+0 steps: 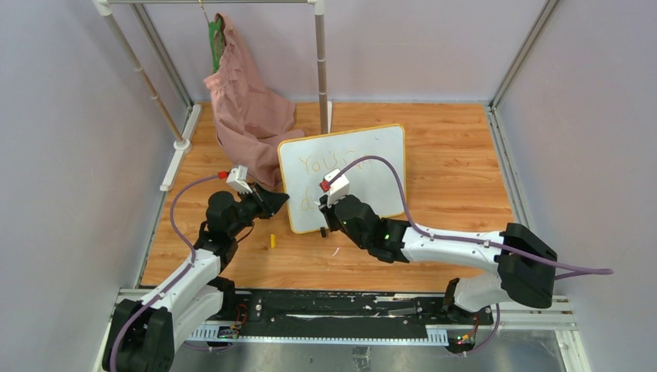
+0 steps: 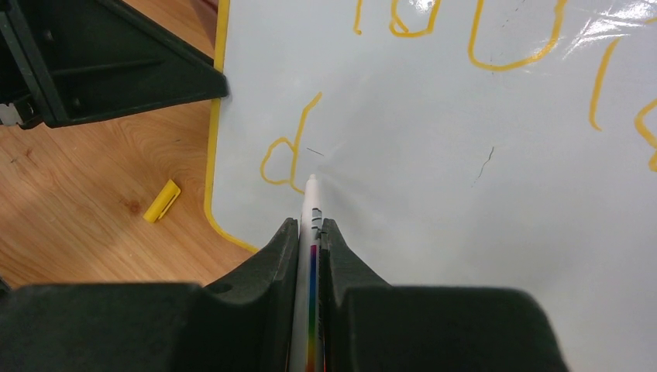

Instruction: Write a sentence on the whiteboard

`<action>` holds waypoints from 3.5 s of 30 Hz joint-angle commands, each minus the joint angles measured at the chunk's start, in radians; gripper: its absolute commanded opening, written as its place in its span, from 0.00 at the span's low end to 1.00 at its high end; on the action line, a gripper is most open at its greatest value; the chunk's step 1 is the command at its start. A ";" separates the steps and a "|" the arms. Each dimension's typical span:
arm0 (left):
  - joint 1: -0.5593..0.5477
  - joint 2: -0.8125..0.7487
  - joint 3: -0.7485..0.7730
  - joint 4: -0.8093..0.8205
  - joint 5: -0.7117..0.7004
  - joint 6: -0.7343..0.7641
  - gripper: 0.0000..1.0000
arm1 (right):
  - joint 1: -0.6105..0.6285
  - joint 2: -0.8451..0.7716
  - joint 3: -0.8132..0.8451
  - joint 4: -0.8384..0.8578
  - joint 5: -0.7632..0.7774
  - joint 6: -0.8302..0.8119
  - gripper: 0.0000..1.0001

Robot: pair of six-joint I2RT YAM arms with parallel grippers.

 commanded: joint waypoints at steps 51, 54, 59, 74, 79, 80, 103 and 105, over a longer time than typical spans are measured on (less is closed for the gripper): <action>-0.012 -0.012 -0.001 0.049 -0.001 -0.009 0.00 | -0.078 0.018 0.038 -0.077 0.034 -0.017 0.00; -0.014 -0.012 -0.001 0.049 -0.003 -0.010 0.00 | -0.080 0.032 0.065 -0.075 0.023 -0.029 0.00; -0.014 -0.012 -0.003 0.050 -0.003 -0.008 0.00 | -0.081 0.054 0.097 -0.065 0.001 -0.035 0.00; -0.015 -0.007 -0.001 0.050 -0.005 -0.008 0.00 | -0.071 0.083 0.098 -0.061 -0.070 -0.002 0.00; -0.015 -0.010 0.000 0.050 -0.004 -0.008 0.00 | -0.065 0.092 0.095 -0.070 -0.080 0.008 0.00; -0.015 -0.010 -0.001 0.050 -0.004 -0.008 0.00 | -0.065 0.092 0.093 -0.072 -0.081 0.010 0.00; -0.015 -0.002 -0.002 0.050 -0.011 -0.006 0.00 | -0.095 -0.233 -0.048 -0.106 0.011 0.000 0.00; -0.015 -0.004 -0.003 0.049 -0.012 -0.006 0.00 | -0.119 -0.250 -0.064 -0.104 0.002 0.003 0.00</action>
